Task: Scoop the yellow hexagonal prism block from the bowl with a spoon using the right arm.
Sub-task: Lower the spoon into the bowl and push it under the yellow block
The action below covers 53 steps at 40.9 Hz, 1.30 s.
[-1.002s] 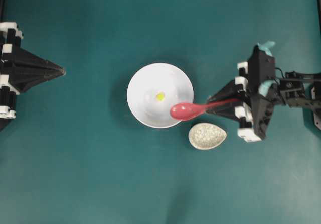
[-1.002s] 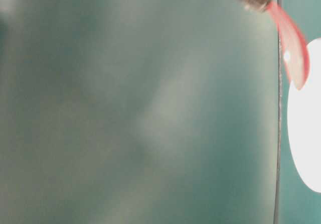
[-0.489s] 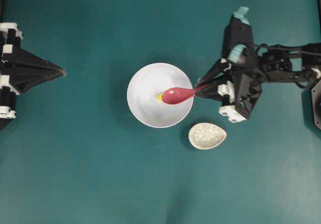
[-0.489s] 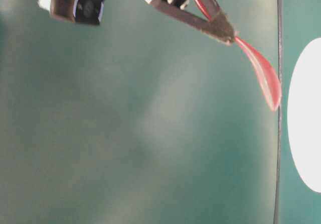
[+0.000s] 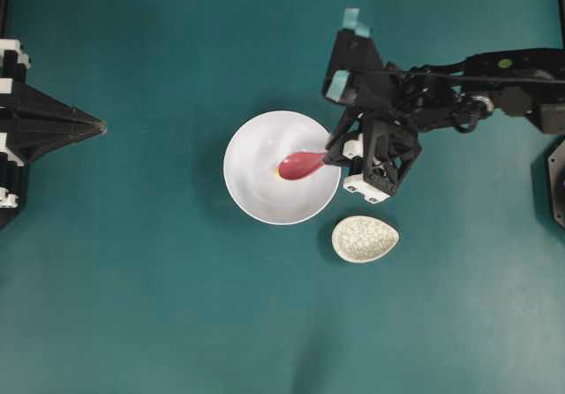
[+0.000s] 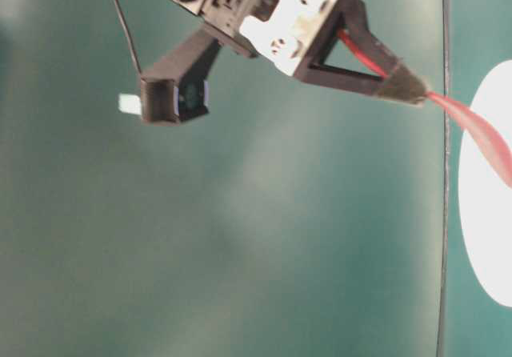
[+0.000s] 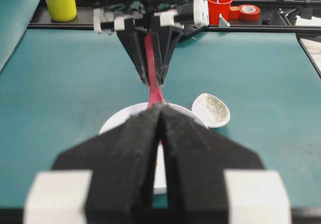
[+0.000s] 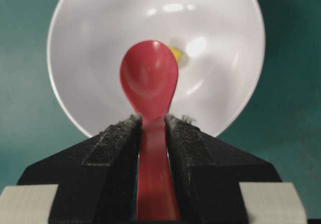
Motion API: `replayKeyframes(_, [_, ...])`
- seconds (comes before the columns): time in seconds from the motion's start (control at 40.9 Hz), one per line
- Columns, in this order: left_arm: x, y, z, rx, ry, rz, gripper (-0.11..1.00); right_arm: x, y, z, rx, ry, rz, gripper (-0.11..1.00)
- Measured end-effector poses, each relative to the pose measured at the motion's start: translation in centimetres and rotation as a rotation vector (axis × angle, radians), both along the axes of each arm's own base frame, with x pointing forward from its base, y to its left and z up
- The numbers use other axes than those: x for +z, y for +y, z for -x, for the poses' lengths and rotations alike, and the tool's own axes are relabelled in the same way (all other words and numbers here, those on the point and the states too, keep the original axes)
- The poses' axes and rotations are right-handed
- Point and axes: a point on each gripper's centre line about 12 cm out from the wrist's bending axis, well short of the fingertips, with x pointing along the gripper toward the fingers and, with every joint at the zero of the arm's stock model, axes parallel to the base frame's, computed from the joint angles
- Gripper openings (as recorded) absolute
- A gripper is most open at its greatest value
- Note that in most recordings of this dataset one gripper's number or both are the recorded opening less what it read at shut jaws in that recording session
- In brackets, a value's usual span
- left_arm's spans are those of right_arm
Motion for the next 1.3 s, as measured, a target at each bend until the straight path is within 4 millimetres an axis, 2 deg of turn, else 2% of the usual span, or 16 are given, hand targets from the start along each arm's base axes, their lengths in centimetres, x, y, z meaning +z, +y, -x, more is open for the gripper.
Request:
replayKeyframes(0.391, [0.0,0.0,0.0,0.0,0.003,0.0,-0.01,-0.8,0.1,-0.1,0.007,0.04,-0.011,0.24])
replayKeyframes(0.831, [0.0,0.0,0.0,0.0,0.002,0.0,-0.01,-2.9,0.1,-0.2,0.006,0.1,-0.02,0.24])
replayKeyframes(1.296, [0.0,0.0,0.0,0.0,0.003,0.0,-0.01,-4.0,-0.2,-0.9,-0.009,0.083,-0.006,0.24])
